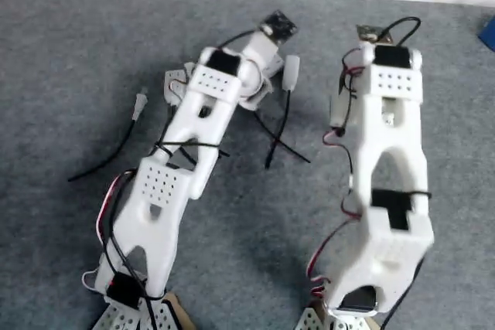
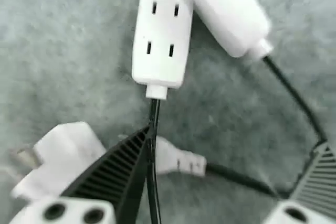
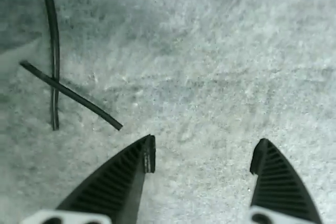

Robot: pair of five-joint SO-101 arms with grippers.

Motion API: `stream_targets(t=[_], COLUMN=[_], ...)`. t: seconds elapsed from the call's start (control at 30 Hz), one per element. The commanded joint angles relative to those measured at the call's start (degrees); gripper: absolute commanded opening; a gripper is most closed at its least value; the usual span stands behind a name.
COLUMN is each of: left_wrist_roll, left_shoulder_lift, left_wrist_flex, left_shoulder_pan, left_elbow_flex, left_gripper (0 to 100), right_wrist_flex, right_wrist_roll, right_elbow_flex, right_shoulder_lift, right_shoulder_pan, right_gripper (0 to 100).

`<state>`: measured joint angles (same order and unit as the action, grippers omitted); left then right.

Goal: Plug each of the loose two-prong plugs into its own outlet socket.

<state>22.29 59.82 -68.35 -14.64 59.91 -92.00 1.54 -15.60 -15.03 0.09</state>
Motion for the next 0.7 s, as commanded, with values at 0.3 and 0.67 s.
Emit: stream_targets(t=[0.3,0.67], left_wrist_roll=[0.00,-2.20], left_shoulder_lift=[2.59,3.38], left_wrist_flex=[5.19,-1.85], left_shoulder_pan=[0.75,-7.96], left_elbow_flex=[4.62,13.85], left_gripper=[43,43], right_wrist_flex=[33.63,34.15], right_wrist_roll=[3.78,3.43], right_elbow_flex=[63.43,68.79], right_shoulder_lift=[37.93,40.48], right_shoulder_pan=[-1.54,-1.19], right_gripper=[28.9,28.9])
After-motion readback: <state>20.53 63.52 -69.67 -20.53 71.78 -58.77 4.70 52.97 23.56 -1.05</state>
